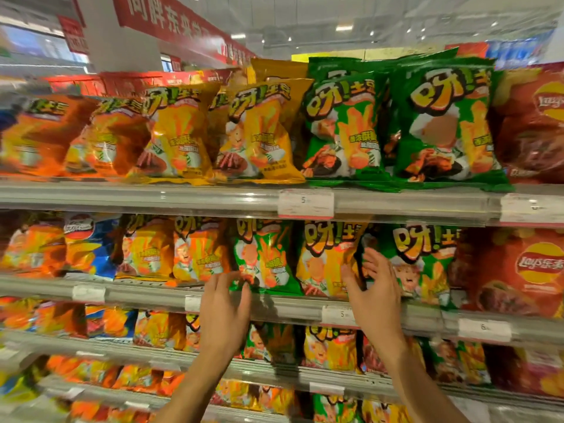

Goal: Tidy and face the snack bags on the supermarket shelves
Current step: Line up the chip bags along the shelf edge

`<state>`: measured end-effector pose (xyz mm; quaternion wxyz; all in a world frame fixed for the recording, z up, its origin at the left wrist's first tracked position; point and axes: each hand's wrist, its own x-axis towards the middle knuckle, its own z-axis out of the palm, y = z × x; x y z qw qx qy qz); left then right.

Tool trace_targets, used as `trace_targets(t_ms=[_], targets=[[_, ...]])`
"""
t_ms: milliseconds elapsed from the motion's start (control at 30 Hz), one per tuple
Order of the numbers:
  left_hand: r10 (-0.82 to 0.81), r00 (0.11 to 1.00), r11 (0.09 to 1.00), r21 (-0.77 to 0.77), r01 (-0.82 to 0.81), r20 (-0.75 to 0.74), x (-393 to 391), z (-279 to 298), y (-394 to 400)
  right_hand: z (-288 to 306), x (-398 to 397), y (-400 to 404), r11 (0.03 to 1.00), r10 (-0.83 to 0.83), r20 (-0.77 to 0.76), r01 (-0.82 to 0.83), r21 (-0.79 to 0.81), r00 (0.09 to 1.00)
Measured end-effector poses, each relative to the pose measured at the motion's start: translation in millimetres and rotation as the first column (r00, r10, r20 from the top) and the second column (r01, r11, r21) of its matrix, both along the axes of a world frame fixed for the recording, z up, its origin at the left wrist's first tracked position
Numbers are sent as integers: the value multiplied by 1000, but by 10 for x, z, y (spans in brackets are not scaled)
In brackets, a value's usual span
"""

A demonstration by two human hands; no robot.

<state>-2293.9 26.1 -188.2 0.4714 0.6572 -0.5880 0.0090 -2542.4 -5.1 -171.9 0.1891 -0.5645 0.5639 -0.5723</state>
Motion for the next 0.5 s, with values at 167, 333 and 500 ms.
trace_targets(t_ms=[167, 333, 500], targets=[[-103, 989, 991, 77, 112, -108, 162, 145, -275, -24, 153, -132, 984, 16, -38, -9, 180, 999], [-261, 884, 915, 194, 355, -387, 228, 224, -636, -20, 183, -322, 940, 61, -23, -50, 338, 998], [-348, 822, 808, 301, 507, -450, 358, 171, -943, 43, 109, -481, 901, 174, 3, -161, 402, 985]])
